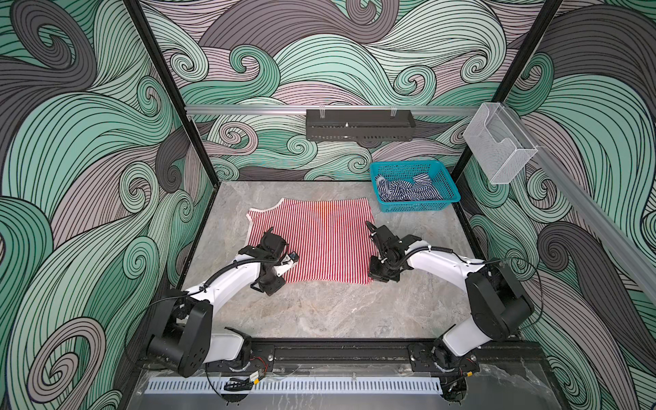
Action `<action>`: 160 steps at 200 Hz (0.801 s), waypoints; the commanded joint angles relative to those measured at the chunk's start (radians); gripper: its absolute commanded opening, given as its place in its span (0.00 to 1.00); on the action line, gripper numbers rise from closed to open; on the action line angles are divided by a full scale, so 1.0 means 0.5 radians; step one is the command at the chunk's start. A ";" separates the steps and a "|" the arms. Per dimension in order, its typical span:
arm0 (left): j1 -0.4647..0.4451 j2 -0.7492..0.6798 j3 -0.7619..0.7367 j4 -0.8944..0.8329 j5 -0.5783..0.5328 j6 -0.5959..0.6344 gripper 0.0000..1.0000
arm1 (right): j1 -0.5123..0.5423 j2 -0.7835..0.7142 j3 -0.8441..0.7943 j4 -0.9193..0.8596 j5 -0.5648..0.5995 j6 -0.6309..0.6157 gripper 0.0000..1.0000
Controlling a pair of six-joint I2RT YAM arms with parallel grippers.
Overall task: Fold and stack the tank tops
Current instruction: 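Lift the near hem with both grippers and pull it toward the robot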
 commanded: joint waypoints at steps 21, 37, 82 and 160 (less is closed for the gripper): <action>-0.020 0.094 0.105 0.086 -0.086 0.067 0.54 | 0.005 -0.054 0.039 -0.050 0.048 -0.008 0.00; -0.030 0.146 0.134 0.095 -0.111 0.072 0.54 | 0.004 -0.066 0.042 -0.048 0.057 -0.009 0.00; -0.040 0.319 0.161 0.111 -0.121 0.113 0.53 | -0.006 -0.077 0.066 -0.047 0.048 -0.013 0.00; -0.042 0.418 0.173 -0.033 -0.001 0.159 0.31 | -0.030 -0.097 0.078 -0.066 0.036 -0.024 0.00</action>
